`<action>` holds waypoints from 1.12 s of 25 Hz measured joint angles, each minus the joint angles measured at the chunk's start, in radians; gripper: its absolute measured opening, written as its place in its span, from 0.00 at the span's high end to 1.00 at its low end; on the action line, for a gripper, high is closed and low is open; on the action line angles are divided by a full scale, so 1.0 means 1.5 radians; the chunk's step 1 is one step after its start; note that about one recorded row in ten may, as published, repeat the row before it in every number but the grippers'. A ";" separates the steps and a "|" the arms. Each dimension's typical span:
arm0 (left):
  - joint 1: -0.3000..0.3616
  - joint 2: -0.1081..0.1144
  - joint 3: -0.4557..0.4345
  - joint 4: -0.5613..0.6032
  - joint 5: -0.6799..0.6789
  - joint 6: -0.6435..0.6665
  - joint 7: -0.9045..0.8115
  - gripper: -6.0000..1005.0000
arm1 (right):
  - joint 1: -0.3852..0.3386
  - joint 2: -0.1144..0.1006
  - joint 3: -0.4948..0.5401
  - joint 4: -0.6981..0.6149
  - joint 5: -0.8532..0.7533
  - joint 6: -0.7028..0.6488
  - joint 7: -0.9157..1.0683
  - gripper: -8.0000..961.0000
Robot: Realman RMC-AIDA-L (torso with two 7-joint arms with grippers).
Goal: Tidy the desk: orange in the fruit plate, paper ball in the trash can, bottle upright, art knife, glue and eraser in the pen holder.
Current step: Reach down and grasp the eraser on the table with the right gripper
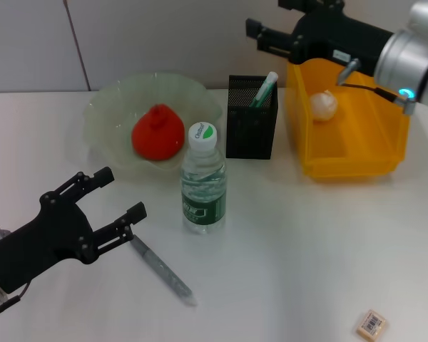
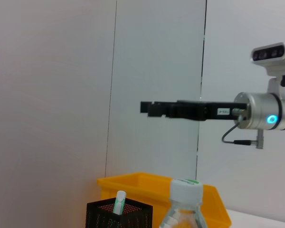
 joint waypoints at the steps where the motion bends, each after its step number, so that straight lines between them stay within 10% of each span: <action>1: 0.000 0.000 0.000 0.000 0.000 0.000 0.000 0.18 | -0.005 0.001 0.008 0.002 0.005 -0.016 0.001 0.21; 14: 0.007 0.001 -0.001 0.001 0.000 0.006 -0.002 0.18 | -0.099 -0.006 0.026 0.108 -0.007 -0.241 0.061 0.21; 28: 0.008 0.001 -0.001 0.001 0.001 0.006 -0.001 0.18 | -0.159 -0.002 0.026 0.331 -0.345 -0.369 0.341 0.21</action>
